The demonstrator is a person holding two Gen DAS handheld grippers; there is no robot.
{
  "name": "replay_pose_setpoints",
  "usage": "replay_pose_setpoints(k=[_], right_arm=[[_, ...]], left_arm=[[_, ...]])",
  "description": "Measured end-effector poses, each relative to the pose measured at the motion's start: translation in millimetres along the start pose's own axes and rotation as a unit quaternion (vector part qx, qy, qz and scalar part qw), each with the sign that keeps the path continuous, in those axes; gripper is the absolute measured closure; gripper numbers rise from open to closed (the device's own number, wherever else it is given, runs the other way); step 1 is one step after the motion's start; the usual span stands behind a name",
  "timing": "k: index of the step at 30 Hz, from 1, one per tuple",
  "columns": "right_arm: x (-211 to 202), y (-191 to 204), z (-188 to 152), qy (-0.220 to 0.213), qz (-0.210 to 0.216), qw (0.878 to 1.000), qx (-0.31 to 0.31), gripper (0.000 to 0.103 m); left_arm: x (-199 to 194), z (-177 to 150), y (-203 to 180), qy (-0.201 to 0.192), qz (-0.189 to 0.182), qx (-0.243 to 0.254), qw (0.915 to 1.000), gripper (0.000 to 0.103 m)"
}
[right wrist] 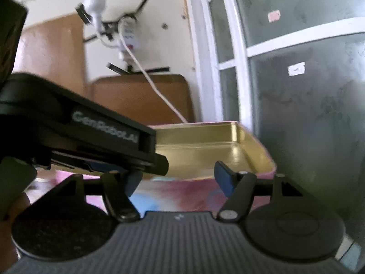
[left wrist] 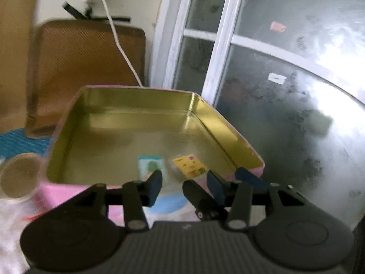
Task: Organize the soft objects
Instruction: 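Lower the yellow card into the pink tin and release it, then reach for and grasp the pink fuzzy ball with the left gripper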
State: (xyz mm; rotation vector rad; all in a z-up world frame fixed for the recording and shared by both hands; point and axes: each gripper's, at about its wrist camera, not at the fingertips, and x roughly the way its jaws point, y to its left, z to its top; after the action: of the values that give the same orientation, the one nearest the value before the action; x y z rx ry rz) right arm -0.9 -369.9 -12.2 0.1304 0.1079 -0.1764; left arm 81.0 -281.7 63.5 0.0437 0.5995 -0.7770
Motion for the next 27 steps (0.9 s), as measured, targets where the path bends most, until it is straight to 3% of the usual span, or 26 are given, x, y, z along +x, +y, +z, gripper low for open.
replay_pose_setpoints(k=[2, 4, 5, 9, 11, 13, 16, 18, 21, 23, 27], right_arm=[[-7.8, 16.0, -6.5, 0.014, 0.035, 0.999, 0.002, 0.036], [-7.0, 32.9, -12.3, 0.056, 0.093, 0.994, 0.008, 0.042], [-3.9, 42.0, -14.5, 0.079, 0.121, 0.989, 0.01, 0.048], [4.6, 81.1, -25.5, 0.146, 0.206, 0.967, 0.012, 0.053], [10.3, 104.8, -26.9, 0.168, 0.237, 0.957, -0.001, 0.057], [12.9, 129.2, -27.4, 0.181, 0.263, 0.948, -0.014, 0.057], [23.4, 172.1, -20.7, 0.185, 0.293, 0.937, -0.036, 0.056], [38.8, 205.5, -14.3, 0.18, 0.307, 0.933, -0.05, 0.055], [73.4, 251.4, -8.9, 0.183, 0.307, 0.932, -0.065, 0.043], [94.2, 280.3, -8.9, 0.19, 0.3, 0.931, -0.083, 0.039], [117.8, 320.4, -20.0, 0.208, 0.281, 0.925, -0.149, 0.04]], left_arm=[[-26.4, -15.3, 8.3, -0.015, 0.016, 0.007, 0.9997, 0.058], [-52.4, -33.6, 23.6, -0.023, 0.04, -0.001, 0.9989, 0.058], [-64.4, -42.5, 33.1, -0.025, 0.051, -0.009, 0.9983, 0.058], [-114.9, -81.8, 88.3, -0.031, 0.131, -0.058, 0.9892, 0.058], [-138.6, -100.4, 121.8, -0.025, 0.184, -0.088, 0.9787, 0.058], [-160.6, -117.0, 152.1, -0.026, 0.245, -0.109, 0.963, 0.058], [-192.5, -136.7, 193.4, -0.035, 0.299, -0.158, 0.9404, 0.058], [-208.4, -145.5, 213.8, -0.047, 0.314, -0.188, 0.9293, 0.058], [-220.3, -160.3, 241.5, -0.054, 0.328, -0.226, 0.9157, 0.057], [-227.7, -165.3, 250.3, -0.078, 0.291, -0.255, 0.9189, 0.056], [-228.5, -167.2, 250.9, -0.083, 0.286, -0.256, 0.9197, 0.055]])
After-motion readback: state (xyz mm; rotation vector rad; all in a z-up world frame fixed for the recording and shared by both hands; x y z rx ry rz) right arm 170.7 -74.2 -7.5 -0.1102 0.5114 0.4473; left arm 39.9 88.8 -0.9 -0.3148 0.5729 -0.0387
